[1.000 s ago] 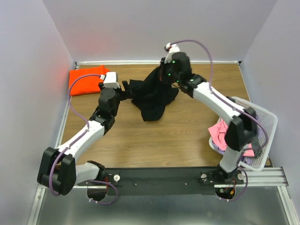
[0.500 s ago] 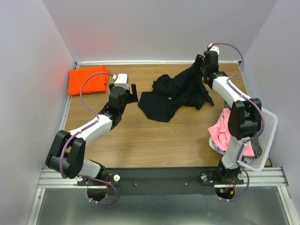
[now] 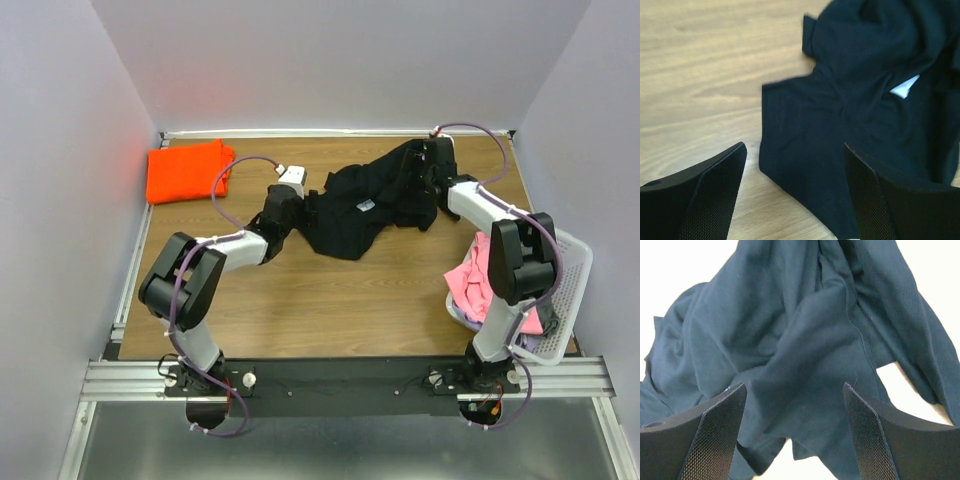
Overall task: Fold and stack the t-shirts
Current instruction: Flatten the tshirt out
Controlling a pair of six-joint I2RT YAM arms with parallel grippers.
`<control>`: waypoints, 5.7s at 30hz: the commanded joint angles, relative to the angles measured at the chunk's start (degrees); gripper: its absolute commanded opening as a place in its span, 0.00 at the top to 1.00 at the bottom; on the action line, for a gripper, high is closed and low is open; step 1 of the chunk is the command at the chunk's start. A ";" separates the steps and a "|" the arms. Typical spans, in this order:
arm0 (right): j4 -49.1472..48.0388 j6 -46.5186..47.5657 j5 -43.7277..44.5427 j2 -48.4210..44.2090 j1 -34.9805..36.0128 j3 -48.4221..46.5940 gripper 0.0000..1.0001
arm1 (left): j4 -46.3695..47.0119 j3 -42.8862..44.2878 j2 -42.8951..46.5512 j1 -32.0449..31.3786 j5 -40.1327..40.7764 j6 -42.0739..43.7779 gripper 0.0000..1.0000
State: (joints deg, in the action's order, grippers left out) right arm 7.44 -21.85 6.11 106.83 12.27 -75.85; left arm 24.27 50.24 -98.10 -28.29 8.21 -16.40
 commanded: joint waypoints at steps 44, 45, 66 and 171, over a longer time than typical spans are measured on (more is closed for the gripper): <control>-1.20 0.49 -4.53 -2.14 0.73 1.15 0.16 | -12.83 9.33 -0.09 0.17 4.43 3.30 1.00; -1.20 0.49 -4.53 -2.32 0.82 1.41 0.16 | -13.89 10.13 0.80 0.43 8.97 5.83 1.00; -2.34 0.75 -9.17 -1.10 1.61 0.10 0.16 | -18.84 31.69 -6.93 9.49 14.07 9.47 0.35; -2.87 9.37 -20.08 -1.64 11.37 -1.56 0.27 | -18.12 -16.40 37.82 8.08 14.30 -7.94 0.18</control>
State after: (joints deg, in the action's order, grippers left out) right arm 4.64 -11.46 -11.57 98.15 23.22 -73.01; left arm 3.73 31.70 -58.87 -20.78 22.79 -22.70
